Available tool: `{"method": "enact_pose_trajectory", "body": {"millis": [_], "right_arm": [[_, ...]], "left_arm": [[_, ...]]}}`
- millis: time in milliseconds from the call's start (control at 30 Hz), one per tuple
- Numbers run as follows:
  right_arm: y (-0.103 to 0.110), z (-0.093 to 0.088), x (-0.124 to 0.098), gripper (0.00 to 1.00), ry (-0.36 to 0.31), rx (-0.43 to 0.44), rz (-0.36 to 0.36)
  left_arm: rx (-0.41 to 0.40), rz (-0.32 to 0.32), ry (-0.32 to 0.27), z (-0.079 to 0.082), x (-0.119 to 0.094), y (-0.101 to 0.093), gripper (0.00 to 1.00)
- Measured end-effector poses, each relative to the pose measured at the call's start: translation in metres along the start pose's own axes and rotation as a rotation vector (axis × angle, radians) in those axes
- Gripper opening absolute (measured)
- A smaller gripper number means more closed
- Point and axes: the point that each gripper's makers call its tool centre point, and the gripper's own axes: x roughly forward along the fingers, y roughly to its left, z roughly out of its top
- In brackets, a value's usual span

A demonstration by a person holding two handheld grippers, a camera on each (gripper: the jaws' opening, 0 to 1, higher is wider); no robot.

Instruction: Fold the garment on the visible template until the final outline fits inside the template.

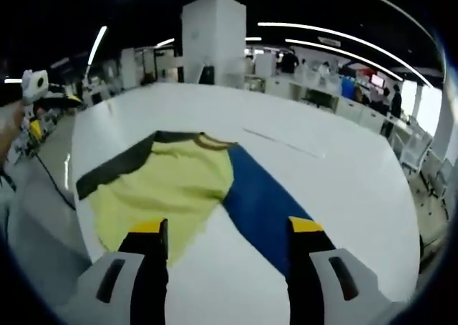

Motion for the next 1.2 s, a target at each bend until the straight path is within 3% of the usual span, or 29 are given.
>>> {"method": "enact_pose_trajectory", "body": {"millis": [400, 667, 1200], "right_arm": [[0.046, 0.033, -0.020, 0.81, -0.077, -0.067, 0.058], [0.060, 0.053, -0.031, 0.92, -0.104, -0.130, 0.064], [0.083, 0.052, -0.040, 1.00, -0.097, -0.133, 0.099]], "left_arm": [[0.000, 0.003, 0.000, -0.002, -0.003, 0.002, 0.96], [0.001, -0.005, -0.008, -0.001, -0.003, 0.001, 0.96], [-0.010, -0.010, -0.007, -0.006, -0.004, 0.002, 0.96]]}}
